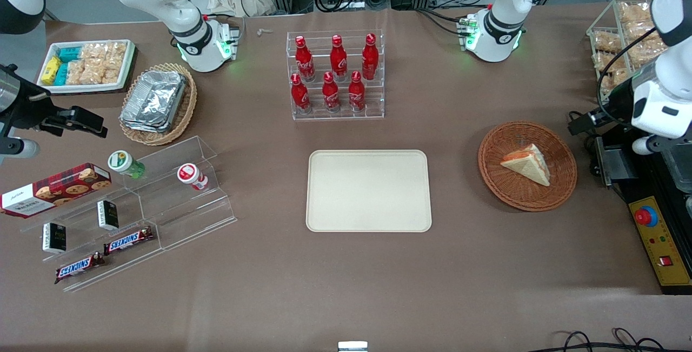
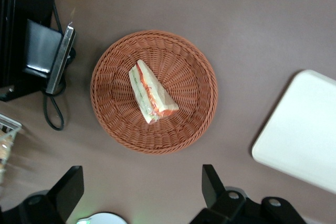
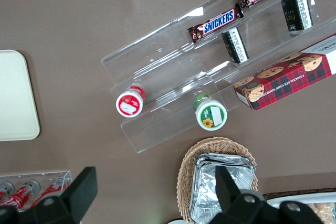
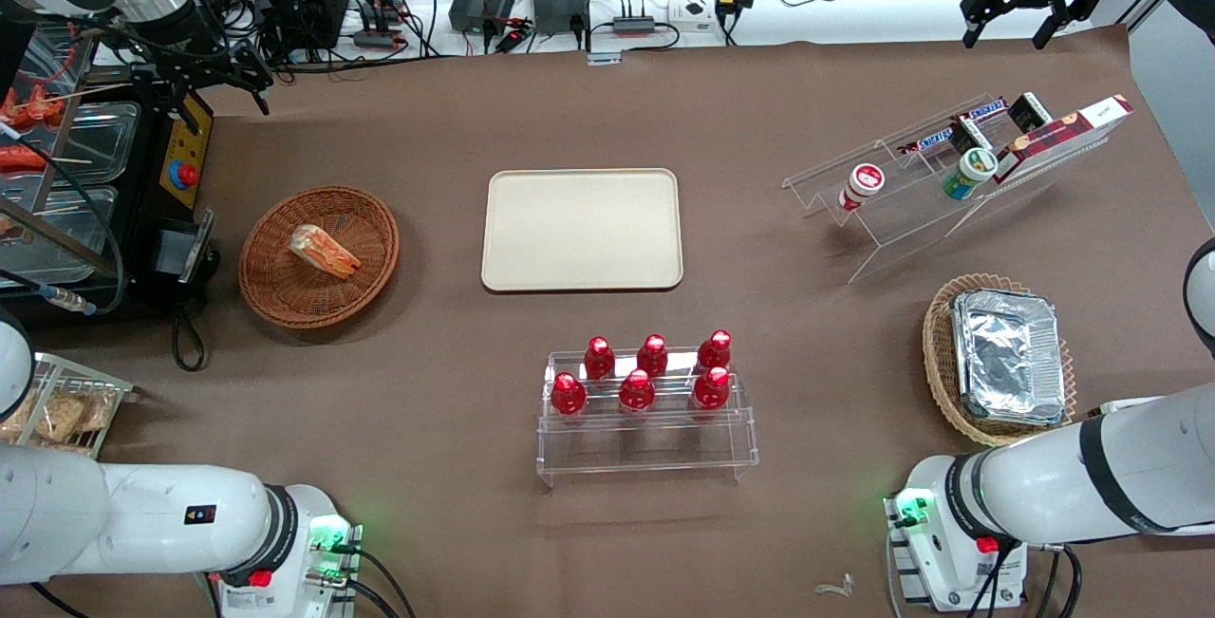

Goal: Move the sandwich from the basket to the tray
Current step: 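Lower the open left gripper onto the wrapped sandwich in the basket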

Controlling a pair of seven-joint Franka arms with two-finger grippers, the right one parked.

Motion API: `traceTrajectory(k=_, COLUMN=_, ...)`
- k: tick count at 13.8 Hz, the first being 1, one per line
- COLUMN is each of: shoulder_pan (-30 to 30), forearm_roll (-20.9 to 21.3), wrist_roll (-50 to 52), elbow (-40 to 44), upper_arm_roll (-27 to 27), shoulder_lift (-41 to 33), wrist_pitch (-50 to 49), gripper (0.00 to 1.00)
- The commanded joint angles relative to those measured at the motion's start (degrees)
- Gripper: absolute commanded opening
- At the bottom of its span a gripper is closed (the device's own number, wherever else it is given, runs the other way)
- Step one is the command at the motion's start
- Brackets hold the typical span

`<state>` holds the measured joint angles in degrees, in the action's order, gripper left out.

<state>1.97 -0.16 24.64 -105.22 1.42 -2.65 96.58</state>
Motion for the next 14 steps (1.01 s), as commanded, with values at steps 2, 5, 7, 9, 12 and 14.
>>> traceTrajectory(k=2, shoulder_pan=-0.22, forearm_roll=0.69, wrist_roll=6.19, elbow=-7.88, upper_arm_roll=-0.27, shoulder_lift=-2.00, wrist_pitch=6.41, gripper=1.00)
traceTrajectory(k=5, shoulder_pan=-0.22, forearm_roll=0.77, wrist_roll=10.52, elbow=-13.86, upper_arm_roll=-0.27, shoulder_lift=-2.36, wrist_pitch=12.21, gripper=1.00)
traceTrajectory(k=7, shoulder_pan=-0.22, forearm_roll=0.69, wrist_roll=10.95, elbow=-16.32, upper_arm_roll=-0.19, shoulder_lift=-1.57, wrist_pitch=14.85, gripper=1.00)
traceTrajectory(k=9, shoulder_pan=-0.22, forearm_roll=0.69, wrist_roll=15.24, elbow=-20.79, upper_arm_roll=-0.19, shoulder_lift=-0.78, wrist_pitch=20.46, gripper=1.00)
traceTrajectory(k=12, shoulder_pan=-0.30, forearm_roll=0.77, wrist_roll=17.63, elbow=-24.24, upper_arm_roll=0.07, shoulder_lift=0.97, wrist_pitch=25.14, gripper=1.00)
traceTrajectory(k=14, shoulder_pan=-0.30, forearm_roll=0.77, wrist_roll=21.41, elbow=-24.16, upper_arm_roll=0.16, shoulder_lift=3.00, wrist_pitch=25.50, gripper=1.00)
